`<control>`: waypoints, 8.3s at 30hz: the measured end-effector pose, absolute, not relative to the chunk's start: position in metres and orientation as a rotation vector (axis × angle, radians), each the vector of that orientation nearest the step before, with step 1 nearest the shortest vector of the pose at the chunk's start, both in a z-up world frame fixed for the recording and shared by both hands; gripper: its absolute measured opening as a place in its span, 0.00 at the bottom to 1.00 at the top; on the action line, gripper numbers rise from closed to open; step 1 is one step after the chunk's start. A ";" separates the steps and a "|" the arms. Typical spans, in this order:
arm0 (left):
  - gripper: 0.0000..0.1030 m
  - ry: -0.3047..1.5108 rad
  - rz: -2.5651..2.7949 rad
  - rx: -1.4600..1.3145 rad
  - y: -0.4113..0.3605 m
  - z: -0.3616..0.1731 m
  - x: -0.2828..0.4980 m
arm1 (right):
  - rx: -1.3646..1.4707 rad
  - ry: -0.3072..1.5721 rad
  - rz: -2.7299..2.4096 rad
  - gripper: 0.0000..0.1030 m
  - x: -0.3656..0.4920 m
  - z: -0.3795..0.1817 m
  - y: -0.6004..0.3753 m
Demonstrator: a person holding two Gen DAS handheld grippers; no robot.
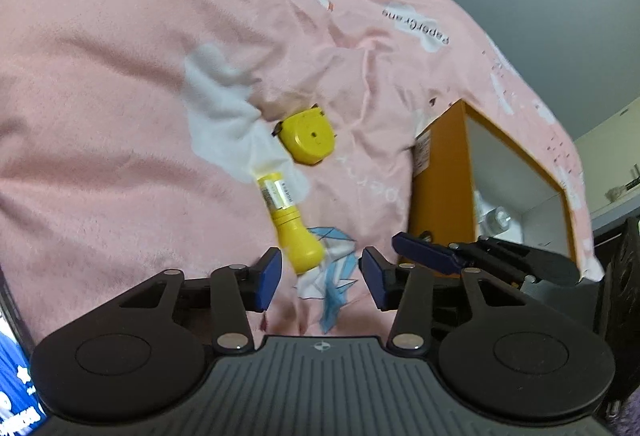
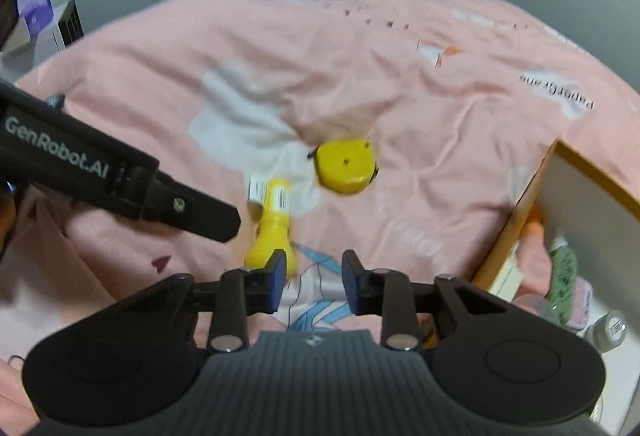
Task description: Organize rigid objects
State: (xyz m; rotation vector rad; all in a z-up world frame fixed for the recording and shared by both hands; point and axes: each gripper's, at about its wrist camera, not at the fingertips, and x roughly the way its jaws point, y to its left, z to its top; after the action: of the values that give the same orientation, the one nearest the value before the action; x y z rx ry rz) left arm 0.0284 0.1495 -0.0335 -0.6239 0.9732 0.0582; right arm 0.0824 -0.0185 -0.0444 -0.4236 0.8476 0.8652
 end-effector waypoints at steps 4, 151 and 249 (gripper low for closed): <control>0.52 0.972 0.072 -0.556 0.140 -0.043 0.039 | -0.428 0.869 0.853 0.29 0.085 -0.053 -0.016; 0.26 0.892 -0.302 -0.412 -0.029 -0.014 0.207 | -0.369 1.211 0.398 0.54 0.247 -0.040 -0.240; 1.00 0.402 0.072 -0.043 -0.008 0.032 0.003 | -0.169 0.500 0.230 0.97 0.021 0.030 -0.179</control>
State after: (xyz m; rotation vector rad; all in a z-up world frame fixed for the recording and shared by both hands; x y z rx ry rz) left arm 0.0032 -0.0077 0.0321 -0.0432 0.4022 0.0720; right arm 0.0210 -0.1794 0.0296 -0.1690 0.5002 0.2296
